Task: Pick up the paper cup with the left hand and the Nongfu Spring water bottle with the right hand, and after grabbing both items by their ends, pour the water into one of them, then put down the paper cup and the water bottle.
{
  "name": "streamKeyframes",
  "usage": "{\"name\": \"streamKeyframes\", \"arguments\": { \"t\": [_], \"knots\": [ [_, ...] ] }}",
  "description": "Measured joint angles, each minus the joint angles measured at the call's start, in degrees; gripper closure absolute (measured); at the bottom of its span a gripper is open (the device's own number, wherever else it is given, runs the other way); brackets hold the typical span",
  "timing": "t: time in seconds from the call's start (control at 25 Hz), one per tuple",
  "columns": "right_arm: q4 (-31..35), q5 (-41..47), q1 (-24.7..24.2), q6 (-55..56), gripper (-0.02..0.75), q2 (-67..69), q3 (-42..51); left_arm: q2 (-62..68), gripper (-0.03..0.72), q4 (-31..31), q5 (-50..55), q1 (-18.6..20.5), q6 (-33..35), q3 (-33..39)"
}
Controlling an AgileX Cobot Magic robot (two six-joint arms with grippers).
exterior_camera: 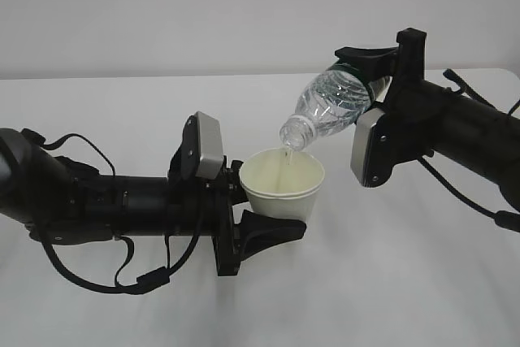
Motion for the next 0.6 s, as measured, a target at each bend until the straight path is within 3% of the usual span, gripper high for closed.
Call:
{"name": "streamKeyframes", "arguments": {
  "t": [0.6],
  "knots": [
    [0.0,0.0,0.0,-0.1,0.290,0.0,0.0,0.0,0.232,-0.2,0.0,0.0,0.0,0.0]
  ]
}}
